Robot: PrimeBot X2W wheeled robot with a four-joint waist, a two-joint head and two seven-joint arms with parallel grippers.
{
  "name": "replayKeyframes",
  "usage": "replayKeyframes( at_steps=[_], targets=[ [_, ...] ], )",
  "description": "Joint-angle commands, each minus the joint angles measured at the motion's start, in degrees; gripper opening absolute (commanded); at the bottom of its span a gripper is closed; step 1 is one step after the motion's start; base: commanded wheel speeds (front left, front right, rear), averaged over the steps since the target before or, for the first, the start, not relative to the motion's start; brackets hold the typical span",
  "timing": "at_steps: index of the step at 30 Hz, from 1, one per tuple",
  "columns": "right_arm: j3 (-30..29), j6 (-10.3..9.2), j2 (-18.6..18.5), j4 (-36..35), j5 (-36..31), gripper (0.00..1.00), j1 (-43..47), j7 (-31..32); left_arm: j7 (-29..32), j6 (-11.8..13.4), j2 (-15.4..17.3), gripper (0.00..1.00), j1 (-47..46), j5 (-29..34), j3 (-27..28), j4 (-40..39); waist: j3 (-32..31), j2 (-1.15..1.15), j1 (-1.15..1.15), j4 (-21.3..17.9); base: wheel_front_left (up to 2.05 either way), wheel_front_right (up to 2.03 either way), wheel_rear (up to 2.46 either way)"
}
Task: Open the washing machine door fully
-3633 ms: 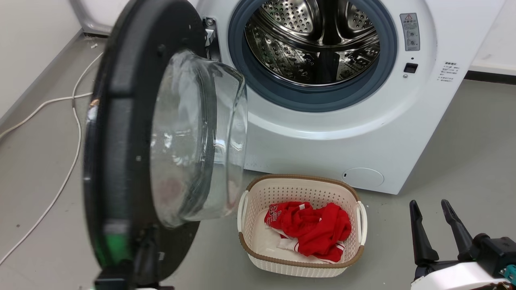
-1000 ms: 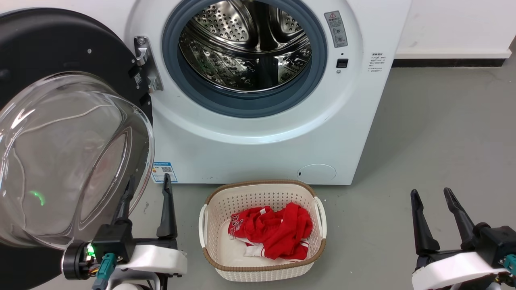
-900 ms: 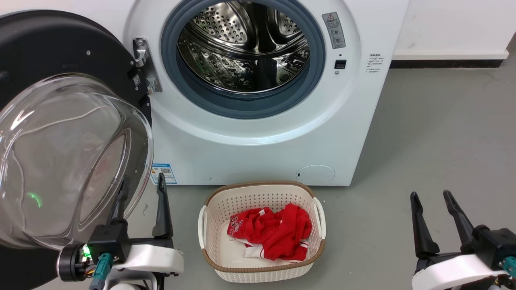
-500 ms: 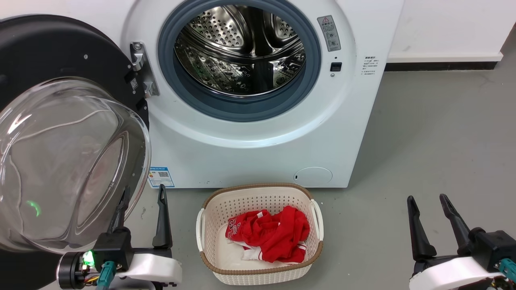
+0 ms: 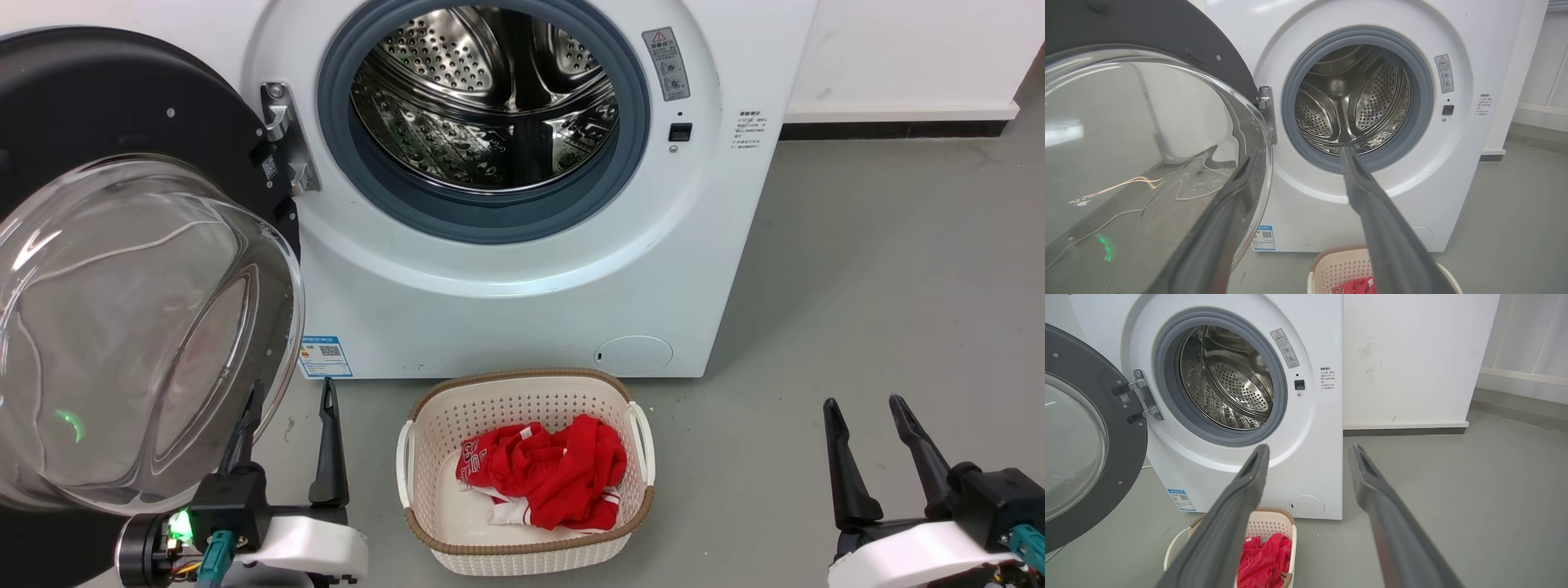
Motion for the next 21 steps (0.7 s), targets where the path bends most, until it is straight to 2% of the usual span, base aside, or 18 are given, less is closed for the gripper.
replayKeyframes(
  at_steps=[1, 4, 5, 10, 11, 14, 15, 21],
  targets=[
    [0.0, -0.04, 0.1, 0.1, 0.0, 1.00, 0.1, -0.3, -0.1, -0.1, -0.1, 1.00, 0.6, 0.3, 0.1, 0.1, 0.0, 0.00, 0.00, 0.0, 0.00, 0.00, 0.00],
    [0.0, -0.04, 0.1, 0.3, 0.2, 1.00, 0.1, -0.2, -0.1, -0.4, -0.3, 1.00, 0.6, 0.6, 0.4, 0.2, 0.0, 0.00, 0.00, 0.0, 0.00, 0.00, 0.00],
    [0.0, 0.00, 0.0, 0.2, 0.1, 0.00, 0.0, -0.1, 0.0, -0.3, -0.2, 0.00, 0.0, 0.3, 0.4, 0.2, 0.0, 0.00, 0.00, 0.0, 0.00, 0.00, 0.00],
    [0.2, 0.00, 0.0, 1.6, 3.4, 0.00, 0.1, 0.1, 1.2, -0.8, -0.4, 0.00, -0.2, -3.0, 1.2, 2.2, 0.1, 0.00, 0.00, 0.0, 0.00, 0.00, 0.00],
    [0.1, 0.00, -0.2, 2.2, 7.2, 0.00, -0.5, 0.6, 2.2, -1.3, -0.6, 0.00, -0.5, -6.7, 1.7, 2.6, 0.1, 0.00, 0.00, 0.0, 0.00, 0.00, 0.00],
    [0.1, 0.00, -0.4, 2.9, 10.8, 0.00, -1.0, 1.0, 3.0, -1.8, -0.7, 0.00, -0.7, -10.2, 2.0, 2.8, 0.1, 0.00, 0.00, 0.0, 0.00, 0.00, 0.00],
    [0.1, 0.00, -0.5, 3.4, 14.2, 0.00, -1.5, 1.4, 3.7, -2.3, -0.9, 0.00, -0.9, -13.5, 2.3, 3.0, 0.2, 0.00, 0.00, 0.0, 0.00, 0.00, 0.00],
    [0.0, -0.01, -0.7, 4.5, 20.5, 0.00, -2.5, 2.2, 5.2, -3.2, -1.1, 0.00, -1.3, -19.8, 2.9, 3.5, 0.3, 0.00, 0.00, 0.0, 0.00, 0.00, 0.00]
  ],
)
